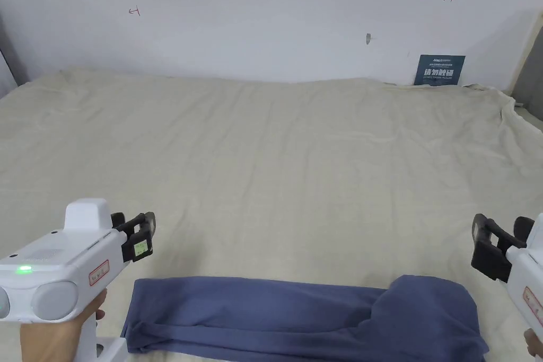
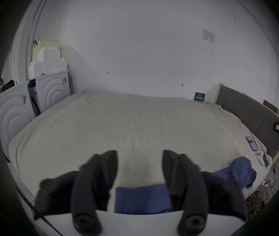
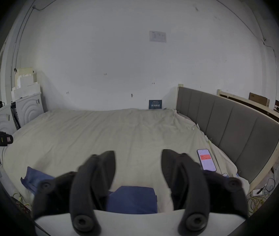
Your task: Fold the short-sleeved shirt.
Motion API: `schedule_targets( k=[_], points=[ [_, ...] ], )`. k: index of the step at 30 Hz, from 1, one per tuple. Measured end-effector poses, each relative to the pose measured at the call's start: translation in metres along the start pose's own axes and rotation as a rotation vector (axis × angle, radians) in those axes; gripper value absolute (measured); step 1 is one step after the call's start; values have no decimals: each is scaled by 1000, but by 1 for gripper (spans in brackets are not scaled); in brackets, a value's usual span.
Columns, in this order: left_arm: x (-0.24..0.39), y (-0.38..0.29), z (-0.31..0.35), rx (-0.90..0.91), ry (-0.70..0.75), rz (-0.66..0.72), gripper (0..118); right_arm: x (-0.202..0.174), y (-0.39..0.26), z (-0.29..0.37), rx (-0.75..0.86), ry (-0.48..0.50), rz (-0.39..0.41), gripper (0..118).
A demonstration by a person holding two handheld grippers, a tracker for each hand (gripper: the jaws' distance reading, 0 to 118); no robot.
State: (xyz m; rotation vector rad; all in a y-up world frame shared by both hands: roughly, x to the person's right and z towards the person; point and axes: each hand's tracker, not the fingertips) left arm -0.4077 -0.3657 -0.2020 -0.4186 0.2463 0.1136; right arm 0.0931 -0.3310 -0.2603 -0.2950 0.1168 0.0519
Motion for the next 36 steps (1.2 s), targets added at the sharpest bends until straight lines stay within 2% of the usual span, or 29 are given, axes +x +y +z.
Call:
schedule_targets(
  k=[1,2,3,4,13,22,24,25,28,31,32,36],
  points=[
    [-1,-2,0,11,-23,17,30,-3,-1,1,3,-4,8,33],
    [-1,-4,0,13,-40,40,17,-1,-3,-3,9,-16,22,16],
    [-2,-5,0,0,-54,58,6,-2,-4,-3,13,-18,30,3],
    [-4,-5,-1,-16,-88,82,0,-2,-4,-3,13,-7,30,2],
    [-21,-14,-7,-94,-125,112,0,-1,-7,-15,-17,10,31,0],
    [-72,-26,-46,-358,-294,294,0,-3,-14,-22,-57,2,25,0],
    [-84,-34,-58,-425,-313,326,7,-4,-17,-25,-72,1,15,0],
    [-88,-38,-63,-455,-316,341,15,-4,-18,-27,-78,0,13,0],
    [-101,-52,-79,-525,-320,377,24,-8,-21,-29,-96,-2,12,0],
    [-108,-64,-90,-550,-338,376,68,-11,-23,-31,-113,-3,18,0],
    [-110,-69,-94,-556,-338,378,72,-11,-24,-33,-119,-4,18,0],
    [-113,-83,-108,-616,-325,389,72,-14,-28,-36,-141,-8,11,0]
  ],
)
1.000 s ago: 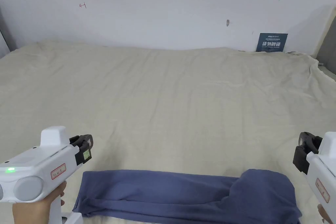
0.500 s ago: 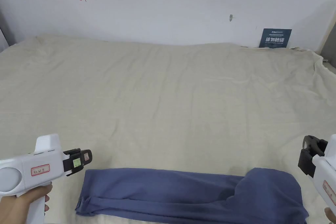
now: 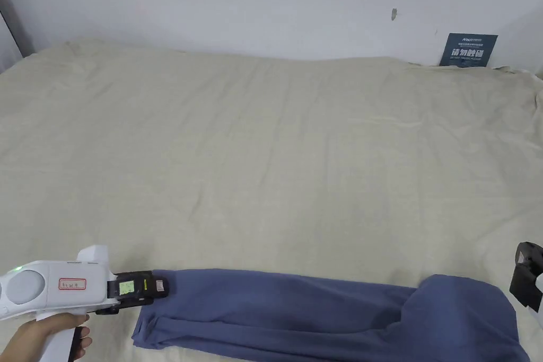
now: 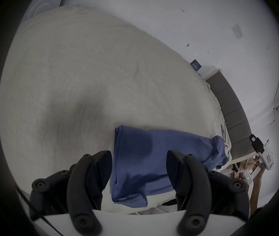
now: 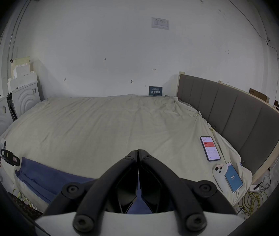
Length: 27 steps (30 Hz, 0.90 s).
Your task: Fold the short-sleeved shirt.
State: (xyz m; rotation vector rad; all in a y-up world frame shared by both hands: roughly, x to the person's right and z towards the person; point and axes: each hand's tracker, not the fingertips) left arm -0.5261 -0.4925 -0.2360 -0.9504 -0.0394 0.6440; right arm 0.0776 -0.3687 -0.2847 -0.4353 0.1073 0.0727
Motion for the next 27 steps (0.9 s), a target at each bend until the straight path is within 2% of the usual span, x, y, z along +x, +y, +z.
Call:
schedule_targets(
  k=[4,8,9,10,11,13,16,19,22,25,27],
  points=[
    [-5,-4,-14,-30,26,-11,72,-1,-3,-2,-16,-8,-1,0],
    [-5,-8,-22,-40,34,-25,64,-2,-4,-3,-26,-13,0,0],
    [-3,-8,-22,-32,30,-26,56,-2,-4,-4,-29,-15,-1,0],
    [-1,-7,-22,-29,27,-28,38,-1,-4,-4,-30,-15,-2,0],
    [1,-7,-25,-31,9,-33,26,-1,-4,-4,-31,-16,-3,0],
    [3,-10,-34,-59,-15,-33,19,0,-3,-4,-33,-18,-4,0],
    [14,-17,-40,-57,24,-82,6,2,-2,-3,-31,-21,-7,0],
    [19,-17,-34,-38,41,-84,3,5,-1,-2,-28,-22,-9,0],
    [26,-13,-22,-19,127,-162,3,8,0,-1,-24,-21,-17,0],
    [23,-1,-4,-3,112,-109,2,9,2,1,-16,-16,-25,0],
    [27,3,8,16,106,-123,2,9,2,2,-10,-13,-24,0]
  ],
)
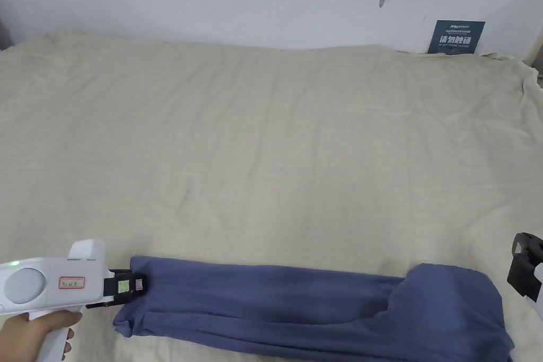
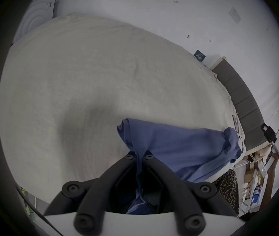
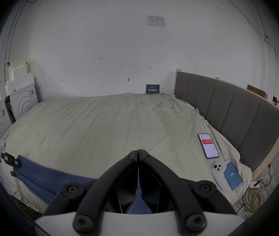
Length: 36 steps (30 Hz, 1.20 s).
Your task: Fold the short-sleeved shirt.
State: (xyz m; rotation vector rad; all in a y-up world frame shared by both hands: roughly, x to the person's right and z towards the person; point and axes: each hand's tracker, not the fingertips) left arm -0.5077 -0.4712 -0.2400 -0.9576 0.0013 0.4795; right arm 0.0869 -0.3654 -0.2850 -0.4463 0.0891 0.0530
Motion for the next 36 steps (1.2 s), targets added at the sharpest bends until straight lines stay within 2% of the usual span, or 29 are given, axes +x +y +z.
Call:
schedule_targets(
  k=[3,10,11,14,17,23,26,32,36],
  points=[
    [2,7,15,17,59,-34,2,2,1,2,7,8,-6,0],
    [-3,14,41,1,154,-10,2,9,-1,4,21,30,-24,0],
    [2,13,42,-16,150,-46,2,10,-2,5,22,33,-29,0],
    [31,16,43,-35,137,-40,2,13,-3,6,26,41,-34,0],
    [74,18,41,-43,25,-34,2,16,-4,7,31,49,-37,0],
    [165,16,4,-106,-136,-113,2,25,-4,10,36,51,-53,0],
    [194,15,-26,-127,-157,-155,2,30,-4,14,41,46,-51,0],
    [239,-2,-85,-188,-195,-157,2,43,-9,19,42,30,-57,0],
    [253,-16,-122,-239,-167,-164,2,49,-13,19,33,19,-56,0]
  ],
)
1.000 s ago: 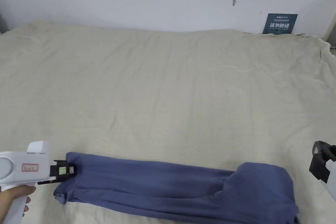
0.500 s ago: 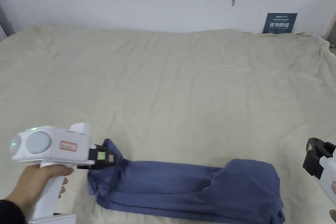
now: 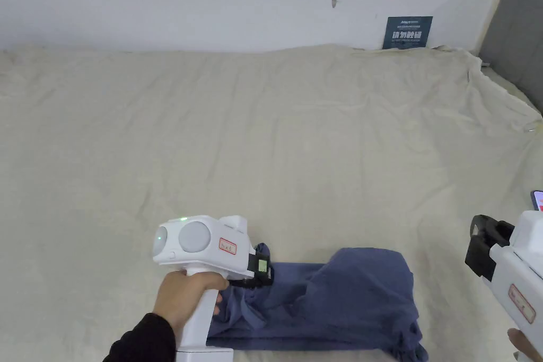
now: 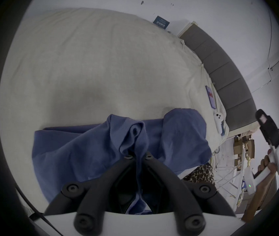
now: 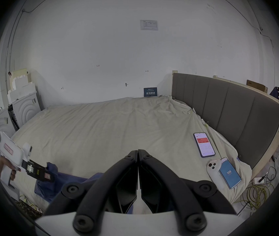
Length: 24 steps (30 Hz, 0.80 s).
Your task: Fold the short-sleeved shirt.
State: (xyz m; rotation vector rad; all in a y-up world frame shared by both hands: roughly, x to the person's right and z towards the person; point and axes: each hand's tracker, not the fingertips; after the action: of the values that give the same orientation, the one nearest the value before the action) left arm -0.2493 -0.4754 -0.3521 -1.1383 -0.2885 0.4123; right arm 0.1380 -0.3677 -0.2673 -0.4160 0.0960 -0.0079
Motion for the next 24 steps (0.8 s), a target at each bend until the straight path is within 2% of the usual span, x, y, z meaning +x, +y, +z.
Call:
schedule_targets(
  k=[2,3,4,5,7,8,9,10,16,21,24],
  points=[
    [3,-3,-15,-19,25,4,3,2,-1,0,-5,-1,2,0],
    [3,-4,-20,-23,34,3,8,3,-2,-1,-6,-3,2,0],
    [2,-5,-21,-22,33,7,19,4,-3,-1,-7,-3,3,0],
    [5,-7,-21,-23,35,10,35,4,-3,-1,-9,-4,4,0],
    [5,-8,-19,-7,20,20,80,4,-4,-1,-12,-3,5,0],
    [6,-8,-16,3,19,21,94,4,-4,-2,-13,-2,5,0],
    [10,-10,-11,20,18,15,103,3,-4,-2,-13,-1,5,0],
    [11,-10,-5,43,13,0,107,3,-4,-2,-13,1,5,0],
    [3,-11,45,237,51,-67,107,-2,-2,-1,-7,9,3,0],
    [-18,-15,78,335,192,-109,107,-6,0,-1,1,15,-4,0],
    [-35,-22,83,366,249,-85,104,-9,0,-1,-1,21,-6,0]
  ],
)
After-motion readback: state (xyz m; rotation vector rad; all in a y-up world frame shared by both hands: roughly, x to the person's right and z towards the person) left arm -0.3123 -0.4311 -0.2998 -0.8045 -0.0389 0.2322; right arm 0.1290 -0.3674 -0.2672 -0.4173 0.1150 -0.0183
